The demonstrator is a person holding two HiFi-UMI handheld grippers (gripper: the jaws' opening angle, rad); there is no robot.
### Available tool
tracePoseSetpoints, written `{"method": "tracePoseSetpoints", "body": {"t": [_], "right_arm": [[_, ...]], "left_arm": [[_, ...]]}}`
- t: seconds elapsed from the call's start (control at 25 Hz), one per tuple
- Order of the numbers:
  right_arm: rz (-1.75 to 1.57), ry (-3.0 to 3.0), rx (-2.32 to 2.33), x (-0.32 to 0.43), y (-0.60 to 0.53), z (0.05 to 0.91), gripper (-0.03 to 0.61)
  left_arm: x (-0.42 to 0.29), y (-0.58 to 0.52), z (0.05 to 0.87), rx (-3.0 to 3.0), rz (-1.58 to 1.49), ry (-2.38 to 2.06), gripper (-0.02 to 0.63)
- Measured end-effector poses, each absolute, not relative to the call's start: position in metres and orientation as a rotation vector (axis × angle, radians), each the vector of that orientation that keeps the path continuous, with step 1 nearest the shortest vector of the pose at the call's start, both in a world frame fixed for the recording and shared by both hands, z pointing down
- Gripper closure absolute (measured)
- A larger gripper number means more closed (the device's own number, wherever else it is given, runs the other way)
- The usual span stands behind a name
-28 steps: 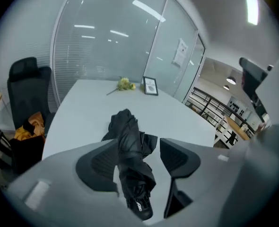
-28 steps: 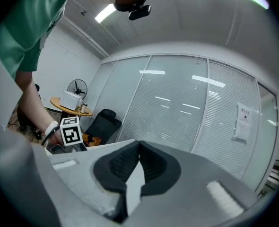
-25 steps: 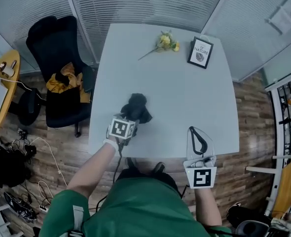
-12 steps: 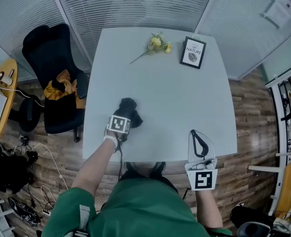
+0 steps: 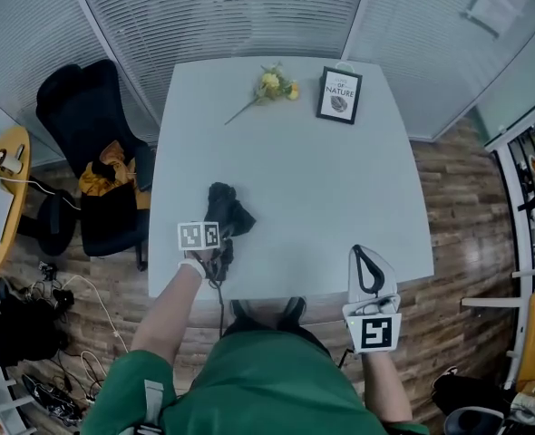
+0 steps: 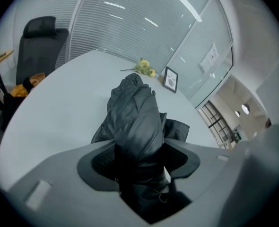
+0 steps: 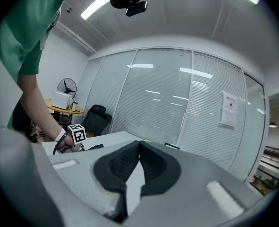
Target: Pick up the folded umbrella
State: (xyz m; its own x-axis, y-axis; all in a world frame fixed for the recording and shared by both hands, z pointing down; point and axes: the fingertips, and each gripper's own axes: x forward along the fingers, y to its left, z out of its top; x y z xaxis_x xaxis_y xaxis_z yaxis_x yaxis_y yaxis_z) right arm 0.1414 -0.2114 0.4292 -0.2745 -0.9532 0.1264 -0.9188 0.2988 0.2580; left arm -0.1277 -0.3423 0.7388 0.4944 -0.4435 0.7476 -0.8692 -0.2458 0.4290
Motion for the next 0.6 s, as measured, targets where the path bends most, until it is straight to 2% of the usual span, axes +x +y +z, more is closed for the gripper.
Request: {"method": "tracePoseSetpoints", "body": {"t": [0.6], "right_arm": [[-0.123, -2.431, 1.649, 0.119, -0.220, 0.431, 0.577]], "left_arm": [[-0.069, -0.316, 0.569, 2.057, -0.080, -0.881, 0.334]]}}
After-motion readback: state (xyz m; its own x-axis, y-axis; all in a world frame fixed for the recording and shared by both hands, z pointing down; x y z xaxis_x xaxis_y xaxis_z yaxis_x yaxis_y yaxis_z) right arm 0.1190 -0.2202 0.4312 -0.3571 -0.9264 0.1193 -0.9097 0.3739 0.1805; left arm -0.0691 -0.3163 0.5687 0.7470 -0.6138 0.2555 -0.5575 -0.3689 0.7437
